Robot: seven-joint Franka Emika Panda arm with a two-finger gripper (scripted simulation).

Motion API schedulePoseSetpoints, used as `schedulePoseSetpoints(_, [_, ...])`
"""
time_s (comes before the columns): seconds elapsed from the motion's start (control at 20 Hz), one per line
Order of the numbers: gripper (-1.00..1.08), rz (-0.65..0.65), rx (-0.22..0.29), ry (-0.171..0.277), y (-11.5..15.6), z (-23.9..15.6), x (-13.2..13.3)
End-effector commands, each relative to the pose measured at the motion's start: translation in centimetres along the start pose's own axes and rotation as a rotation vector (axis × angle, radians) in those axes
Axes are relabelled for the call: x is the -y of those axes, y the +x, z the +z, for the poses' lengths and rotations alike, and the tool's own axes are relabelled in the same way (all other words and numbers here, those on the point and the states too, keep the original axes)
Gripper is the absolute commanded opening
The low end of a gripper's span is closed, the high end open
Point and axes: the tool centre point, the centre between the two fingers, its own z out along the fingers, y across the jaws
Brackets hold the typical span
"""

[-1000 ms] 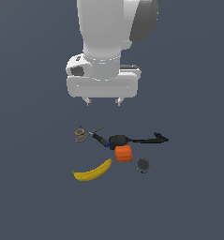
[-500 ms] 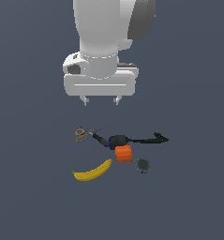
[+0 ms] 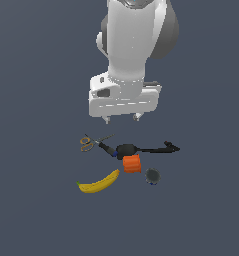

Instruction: Pick up a designated object from a clutter of objects.

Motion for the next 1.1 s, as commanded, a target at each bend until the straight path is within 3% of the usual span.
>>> schedulePoseSetpoints(0.0, [1.0, -0.078, 0.004, -0.004, 0.6, 1.8, 2.3])
schedulePoseSetpoints(0.3, [1.0, -0.346, 0.01, -0.002, 1.6, 7.7, 10.6])
schedulePoseSetpoints(0.6, [1.0, -0.606, 0.009, 0.021, 0.7, 13.2, 19.2])
schedulePoseSetpoints(0.85, [1.0, -0.742, 0.005, 0.042, -0.6, 15.9, 23.7])
schedulePoseSetpoints(1.05, [1.0, -0.799, 0.003, 0.053, -1.3, 17.0, 25.7])
